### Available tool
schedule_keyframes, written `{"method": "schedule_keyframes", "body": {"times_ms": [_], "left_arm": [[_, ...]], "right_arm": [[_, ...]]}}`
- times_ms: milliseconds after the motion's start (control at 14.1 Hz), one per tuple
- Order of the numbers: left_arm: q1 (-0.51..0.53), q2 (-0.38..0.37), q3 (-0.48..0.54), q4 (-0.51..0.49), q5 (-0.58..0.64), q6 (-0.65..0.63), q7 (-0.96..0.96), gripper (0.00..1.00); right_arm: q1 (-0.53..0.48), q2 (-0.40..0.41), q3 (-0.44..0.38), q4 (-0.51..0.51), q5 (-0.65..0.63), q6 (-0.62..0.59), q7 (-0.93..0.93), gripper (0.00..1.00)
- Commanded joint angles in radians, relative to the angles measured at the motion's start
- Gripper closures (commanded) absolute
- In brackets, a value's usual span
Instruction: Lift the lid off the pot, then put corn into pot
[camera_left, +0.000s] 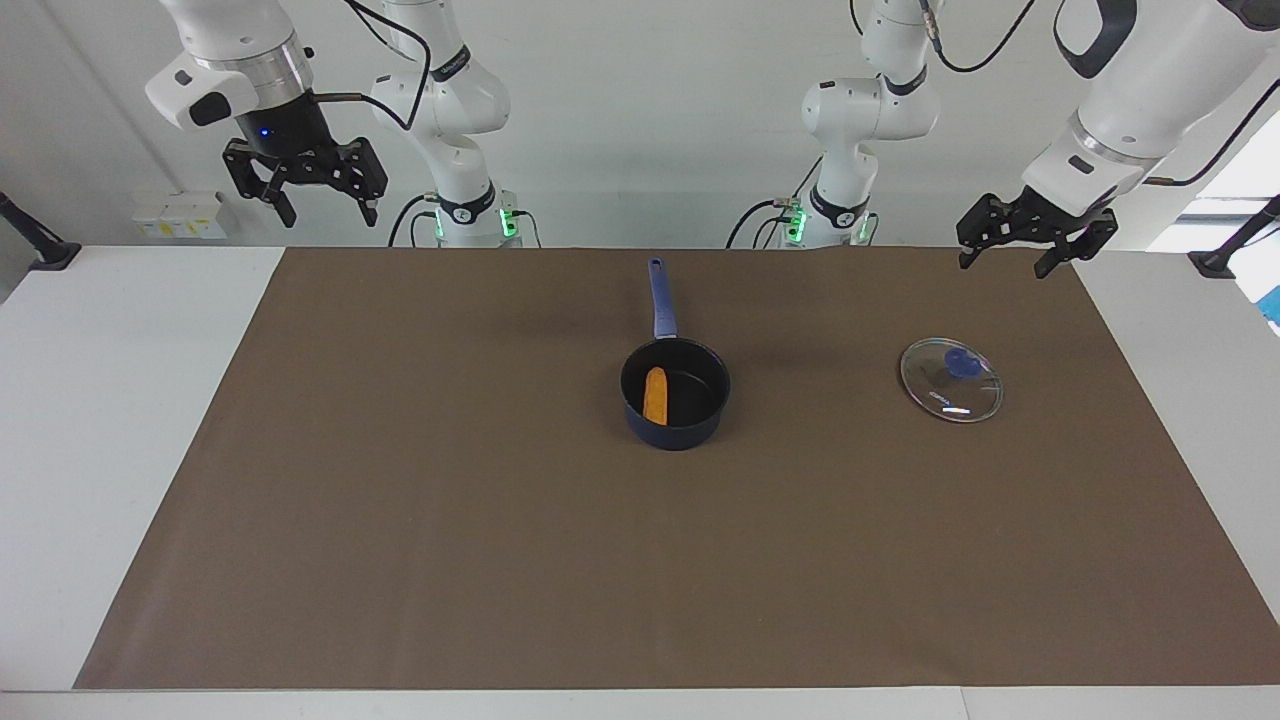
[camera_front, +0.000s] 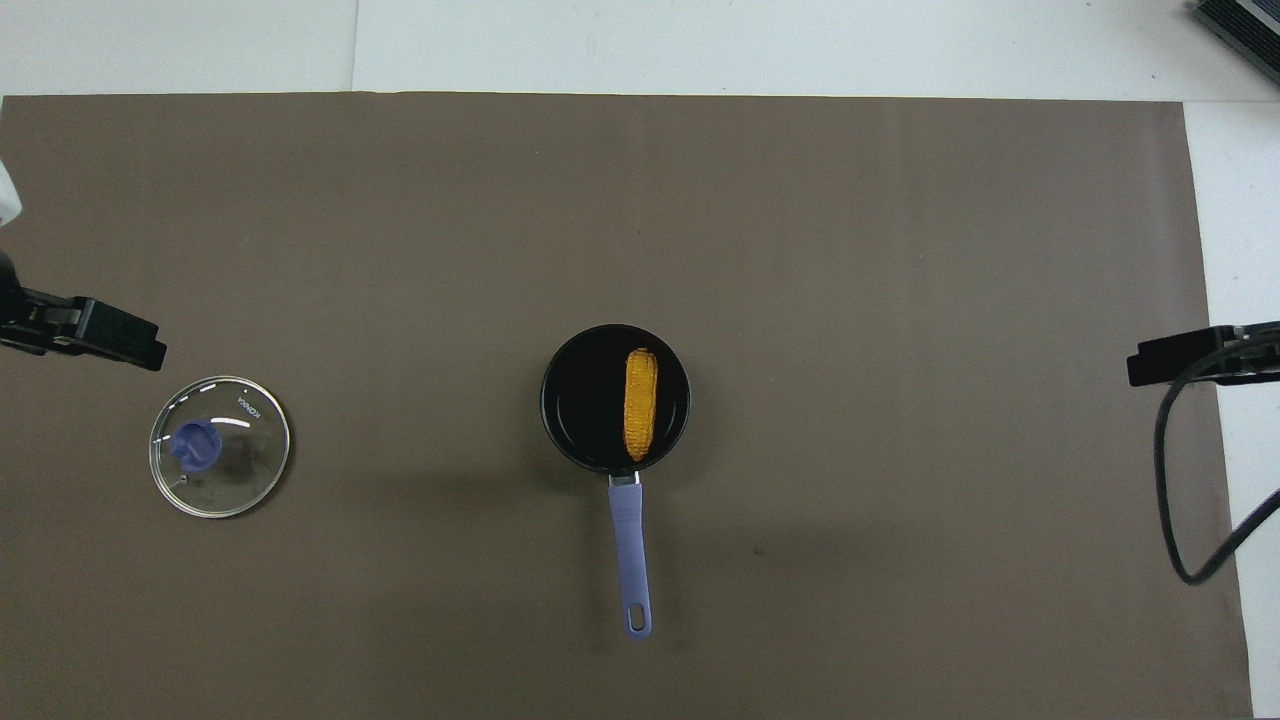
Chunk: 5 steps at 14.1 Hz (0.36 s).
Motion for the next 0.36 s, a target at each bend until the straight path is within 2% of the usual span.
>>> {"method": "schedule_keyframes", "body": {"times_ms": [0,284], "left_arm": [[-0.016,-0.006,0.007,0.001,0.02,-0.001,0.004,0.0],[-0.016,-0.01,0.007,-0.005,0.02,-0.001,0.004,0.0]], "right_arm": [[-0.01,-0.03,0.001,-0.034,-0.001,0.006,-0.029,0.0],[-0.01,-0.03,0.003,-0.034,-0.001,0.005,-0.026,0.0]]}}
